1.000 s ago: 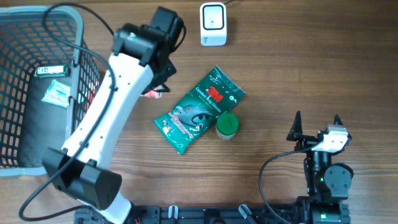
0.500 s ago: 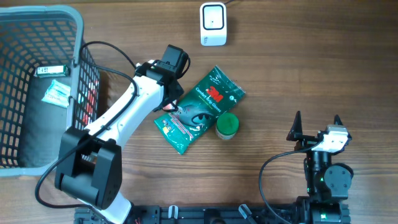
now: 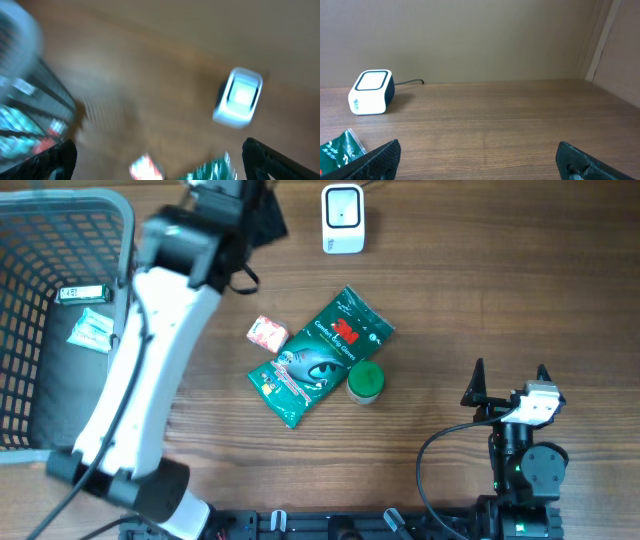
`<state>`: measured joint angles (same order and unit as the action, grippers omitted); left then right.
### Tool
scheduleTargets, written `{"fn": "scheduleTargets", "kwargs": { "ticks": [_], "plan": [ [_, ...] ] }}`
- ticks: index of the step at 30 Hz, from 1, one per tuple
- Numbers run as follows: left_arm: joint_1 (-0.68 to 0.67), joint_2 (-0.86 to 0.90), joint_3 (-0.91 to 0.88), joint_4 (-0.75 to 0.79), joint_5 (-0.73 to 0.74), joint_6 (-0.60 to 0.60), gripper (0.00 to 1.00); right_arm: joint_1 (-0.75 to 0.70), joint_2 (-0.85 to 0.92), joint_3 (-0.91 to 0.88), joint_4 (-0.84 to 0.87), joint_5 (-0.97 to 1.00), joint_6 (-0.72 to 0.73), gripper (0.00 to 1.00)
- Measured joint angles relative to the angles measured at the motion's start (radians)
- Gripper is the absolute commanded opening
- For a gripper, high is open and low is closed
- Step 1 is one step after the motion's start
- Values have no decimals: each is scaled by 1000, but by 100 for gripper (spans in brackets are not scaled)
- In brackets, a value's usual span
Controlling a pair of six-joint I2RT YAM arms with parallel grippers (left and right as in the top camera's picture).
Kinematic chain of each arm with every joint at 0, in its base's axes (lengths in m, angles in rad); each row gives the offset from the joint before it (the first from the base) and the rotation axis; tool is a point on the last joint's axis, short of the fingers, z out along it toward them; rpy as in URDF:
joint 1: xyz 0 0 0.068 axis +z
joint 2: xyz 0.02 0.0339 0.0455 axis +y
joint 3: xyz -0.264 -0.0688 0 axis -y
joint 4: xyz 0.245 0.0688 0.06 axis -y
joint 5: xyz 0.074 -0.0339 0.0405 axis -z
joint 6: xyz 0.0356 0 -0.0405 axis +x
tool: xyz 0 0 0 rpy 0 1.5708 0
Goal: Scan the item barcode
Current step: 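Drop the red tissue pack left of the glove packet, then grasp the light-green Zappy wipes pack in the basket with the left gripper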
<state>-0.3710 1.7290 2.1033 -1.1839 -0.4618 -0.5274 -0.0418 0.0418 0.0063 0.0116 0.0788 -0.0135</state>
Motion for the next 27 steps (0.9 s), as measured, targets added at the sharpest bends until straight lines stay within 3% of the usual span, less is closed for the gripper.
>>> {"fn": "scheduleTargets", "kwargs": {
  "ticks": [6, 9, 13, 17, 23, 27],
  "plan": [
    [156, -129, 77, -102, -239, -11, 100, 0, 0, 0, 0, 0, 0, 100],
    [302, -114, 77, -239, -257, -129, 100, 0, 0, 0, 0, 0, 0, 100],
    [570, -54, 76, -281, -80, -259, 100, 0, 0, 0, 0, 0, 0, 99],
    [750, 40, 74, -321, 147, -291, 100, 0, 0, 0, 0, 0, 0, 100],
    [821, 228, -51, -326, 277, -285, 100, 0, 0, 0, 0, 0, 0, 100],
    [821, 291, -184, -219, 297, -278, 99, 0, 0, 0, 0, 0, 0, 100]
  ]
}}
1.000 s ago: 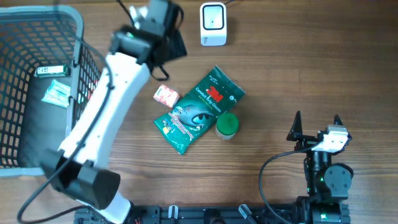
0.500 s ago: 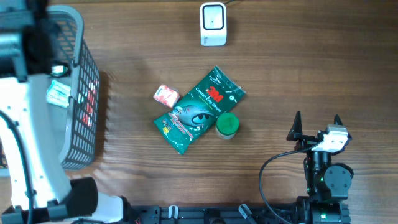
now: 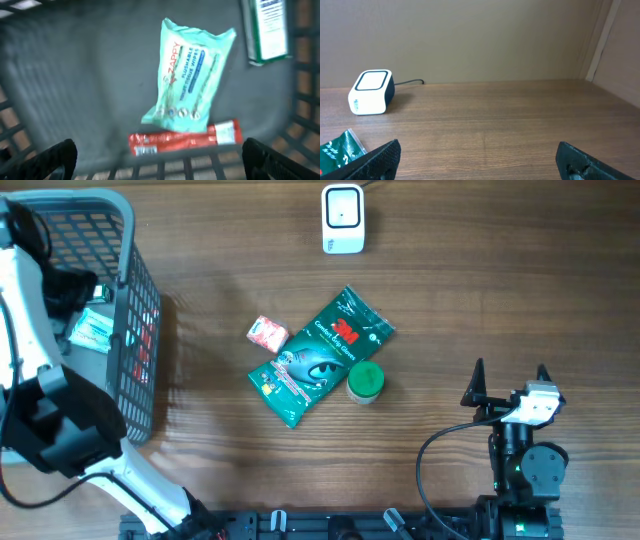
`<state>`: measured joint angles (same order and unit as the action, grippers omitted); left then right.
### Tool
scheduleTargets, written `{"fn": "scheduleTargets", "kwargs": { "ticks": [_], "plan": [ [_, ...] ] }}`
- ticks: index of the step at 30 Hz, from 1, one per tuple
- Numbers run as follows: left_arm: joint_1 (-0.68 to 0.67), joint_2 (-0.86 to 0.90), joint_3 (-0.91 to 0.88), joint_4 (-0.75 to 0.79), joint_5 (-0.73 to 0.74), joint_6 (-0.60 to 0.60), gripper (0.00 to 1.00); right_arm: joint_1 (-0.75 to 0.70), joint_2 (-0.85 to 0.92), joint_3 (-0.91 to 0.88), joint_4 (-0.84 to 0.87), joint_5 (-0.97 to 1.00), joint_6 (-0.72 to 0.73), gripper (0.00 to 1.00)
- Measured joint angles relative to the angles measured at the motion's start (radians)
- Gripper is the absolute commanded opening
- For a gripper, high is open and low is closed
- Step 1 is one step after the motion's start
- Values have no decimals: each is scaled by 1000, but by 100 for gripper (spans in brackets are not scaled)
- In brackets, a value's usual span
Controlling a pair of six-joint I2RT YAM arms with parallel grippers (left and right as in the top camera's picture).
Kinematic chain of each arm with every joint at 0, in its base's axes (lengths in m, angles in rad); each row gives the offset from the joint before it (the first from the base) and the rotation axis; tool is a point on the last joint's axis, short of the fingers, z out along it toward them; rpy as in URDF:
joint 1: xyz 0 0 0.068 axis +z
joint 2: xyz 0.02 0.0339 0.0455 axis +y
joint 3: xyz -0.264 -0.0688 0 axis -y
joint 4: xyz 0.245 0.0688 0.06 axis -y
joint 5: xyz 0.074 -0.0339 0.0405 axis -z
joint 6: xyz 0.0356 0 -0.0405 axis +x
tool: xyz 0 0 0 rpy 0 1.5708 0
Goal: Scan the item barcode
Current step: 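Grasp the light-green Zappy wipes pack in the basket with the left gripper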
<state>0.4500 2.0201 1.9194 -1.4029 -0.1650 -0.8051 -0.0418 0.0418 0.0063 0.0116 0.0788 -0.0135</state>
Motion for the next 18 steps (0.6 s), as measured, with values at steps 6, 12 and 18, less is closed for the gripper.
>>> {"fn": "scheduleTargets", "kwargs": {
  "ticks": [6, 12, 18],
  "plan": [
    [0, 16, -219, 175, 7, 4, 99, 0, 0, 0, 0, 0, 0, 100],
    [0, 16, -351, 337, 7, 7, 99, 0, 0, 0, 0, 0, 0, 100],
    [16, 15, -378, 439, 7, 7, 95, 0, 0, 0, 0, 0, 0, 100]
  ]
}}
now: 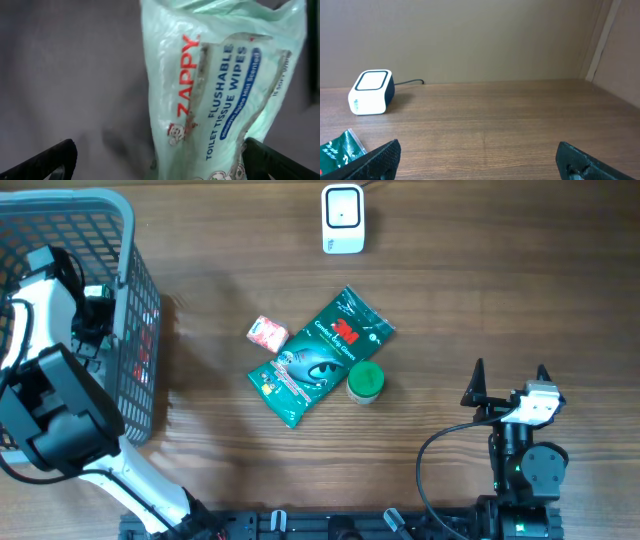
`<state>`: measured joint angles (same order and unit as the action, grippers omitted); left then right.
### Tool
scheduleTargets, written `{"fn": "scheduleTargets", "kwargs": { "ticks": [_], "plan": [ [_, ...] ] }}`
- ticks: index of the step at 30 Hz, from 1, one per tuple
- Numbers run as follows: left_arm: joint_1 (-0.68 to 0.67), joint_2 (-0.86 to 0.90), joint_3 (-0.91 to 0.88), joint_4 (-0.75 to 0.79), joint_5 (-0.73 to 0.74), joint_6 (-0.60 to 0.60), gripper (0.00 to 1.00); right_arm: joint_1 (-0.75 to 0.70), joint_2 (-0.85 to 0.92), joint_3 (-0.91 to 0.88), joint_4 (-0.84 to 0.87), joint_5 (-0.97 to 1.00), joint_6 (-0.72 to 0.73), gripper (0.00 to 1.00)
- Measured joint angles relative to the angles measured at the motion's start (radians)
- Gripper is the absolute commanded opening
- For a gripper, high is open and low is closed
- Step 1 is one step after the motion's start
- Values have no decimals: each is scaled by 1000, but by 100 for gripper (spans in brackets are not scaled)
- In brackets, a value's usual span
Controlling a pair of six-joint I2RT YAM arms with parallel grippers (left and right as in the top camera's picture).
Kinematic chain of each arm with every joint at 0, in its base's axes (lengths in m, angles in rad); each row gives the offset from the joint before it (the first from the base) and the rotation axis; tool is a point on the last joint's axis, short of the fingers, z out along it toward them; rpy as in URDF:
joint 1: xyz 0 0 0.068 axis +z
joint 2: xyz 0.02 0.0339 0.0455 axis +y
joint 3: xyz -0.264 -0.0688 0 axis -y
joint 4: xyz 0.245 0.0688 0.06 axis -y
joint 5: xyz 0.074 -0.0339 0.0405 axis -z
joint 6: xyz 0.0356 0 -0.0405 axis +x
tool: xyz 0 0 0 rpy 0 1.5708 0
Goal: Scan the item barcode
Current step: 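Grasp the light-green Zappy wipes pack in the basket with the left gripper, then place the Zappy wipes pack right of the green jar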
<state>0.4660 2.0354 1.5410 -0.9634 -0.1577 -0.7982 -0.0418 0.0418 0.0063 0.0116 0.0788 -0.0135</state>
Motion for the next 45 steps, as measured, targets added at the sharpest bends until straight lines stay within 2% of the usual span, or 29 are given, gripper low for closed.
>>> {"fn": "scheduleTargets", "kwargs": {
  "ticks": [1, 2, 3, 6, 7, 17, 22, 25, 29, 31, 33, 37, 39, 41, 42, 45],
  "plan": [
    [5, 0, -2, 11, 0, 0, 83, 0, 0, 0, 0, 0, 0, 100],
    [10, 0, -3, 22, -1, 3, 61, 0, 0, 0, 0, 0, 0, 100],
    [14, 0, -5, 30, -1, 6, 47, 0, 0, 0, 0, 0, 0, 100],
    [15, 0, -9, 50, -1, 9, 18, 0, 0, 0, 0, 0, 0, 100],
    [15, 0, -10, 52, -2, 5, 4, 0, 0, 0, 0, 0, 0, 100],
    [15, -35, -48, 93, -9, 8, 4, 0, 0, 0, 0, 0, 0, 100],
    [18, -104, -53, -3, -8, 4, 4, 0, 0, 0, 0, 0, 0, 100],
    [21, -270, -20, -66, 16, -64, 4, 0, 0, 0, 0, 0, 0, 100],
    [21, -549, 4, -120, 121, -238, 4, 0, 0, 0, 0, 0, 0, 100],
    [21, -651, 8, -151, 168, -288, 4, 0, 0, 0, 0, 0, 0, 100],
    [21, -727, 10, -166, 216, -288, 4, 0, 0, 0, 0, 0, 0, 100],
    [2, -822, 10, -162, 343, -122, 4, 0, 0, 0, 0, 0, 0, 100],
    [-51, -845, 10, -156, 431, 75, 4, 0, 0, 0, 0, 0, 0, 100],
    [-98, -850, 11, -178, 494, 212, 4, 0, 0, 0, 0, 0, 0, 100],
    [-125, -850, 11, -222, 547, 336, 4, 0, 0, 0, 0, 0, 0, 100],
    [-267, -843, 7, -259, 597, 519, 4, 0, 0, 0, 0, 0, 0, 100]
  ]
}}
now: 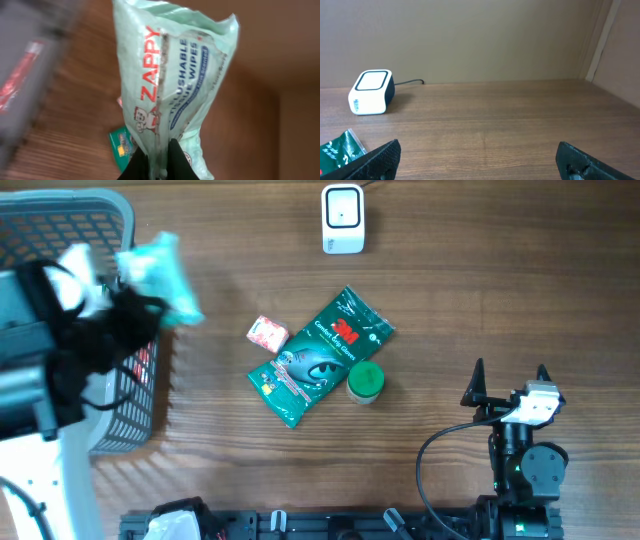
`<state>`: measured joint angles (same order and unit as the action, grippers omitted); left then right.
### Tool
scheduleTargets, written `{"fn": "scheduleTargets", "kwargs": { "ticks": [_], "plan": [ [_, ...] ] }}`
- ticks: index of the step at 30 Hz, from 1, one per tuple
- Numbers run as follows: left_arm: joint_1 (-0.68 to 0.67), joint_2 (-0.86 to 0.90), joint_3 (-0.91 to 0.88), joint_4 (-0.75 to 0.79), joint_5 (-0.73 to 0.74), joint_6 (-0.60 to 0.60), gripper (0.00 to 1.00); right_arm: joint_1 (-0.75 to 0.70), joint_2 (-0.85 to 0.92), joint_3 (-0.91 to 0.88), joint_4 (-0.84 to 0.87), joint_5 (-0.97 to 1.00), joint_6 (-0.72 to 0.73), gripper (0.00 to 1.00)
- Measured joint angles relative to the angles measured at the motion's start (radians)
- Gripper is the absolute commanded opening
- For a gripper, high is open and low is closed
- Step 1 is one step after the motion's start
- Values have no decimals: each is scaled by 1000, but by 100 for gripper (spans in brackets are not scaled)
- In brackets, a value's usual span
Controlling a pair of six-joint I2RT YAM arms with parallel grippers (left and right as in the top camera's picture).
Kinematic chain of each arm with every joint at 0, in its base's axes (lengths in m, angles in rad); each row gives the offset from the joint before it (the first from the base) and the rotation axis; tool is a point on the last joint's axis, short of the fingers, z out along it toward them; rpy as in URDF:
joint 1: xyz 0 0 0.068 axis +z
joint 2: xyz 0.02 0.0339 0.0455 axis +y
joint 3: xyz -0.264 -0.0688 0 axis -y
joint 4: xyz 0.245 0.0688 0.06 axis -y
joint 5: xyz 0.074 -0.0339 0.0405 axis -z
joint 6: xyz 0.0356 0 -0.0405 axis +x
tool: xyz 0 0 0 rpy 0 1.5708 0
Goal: Scan the item barcode
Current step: 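Place the Zappy wipes pack right of the green jar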
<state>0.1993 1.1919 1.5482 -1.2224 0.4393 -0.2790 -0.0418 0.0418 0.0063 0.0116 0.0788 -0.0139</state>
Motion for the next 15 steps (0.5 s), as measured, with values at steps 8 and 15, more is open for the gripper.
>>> {"fn": "scheduleTargets", "kwargs": {
  "ticks": [8, 15],
  "plan": [
    [-330, 124, -109, 76, 55, 260, 4, 0, 0, 0, 0, 0, 0, 100],
    [-527, 424, -174, 278, 56, 233, 4, 0, 0, 0, 0, 0, 0, 100]
  ]
}}
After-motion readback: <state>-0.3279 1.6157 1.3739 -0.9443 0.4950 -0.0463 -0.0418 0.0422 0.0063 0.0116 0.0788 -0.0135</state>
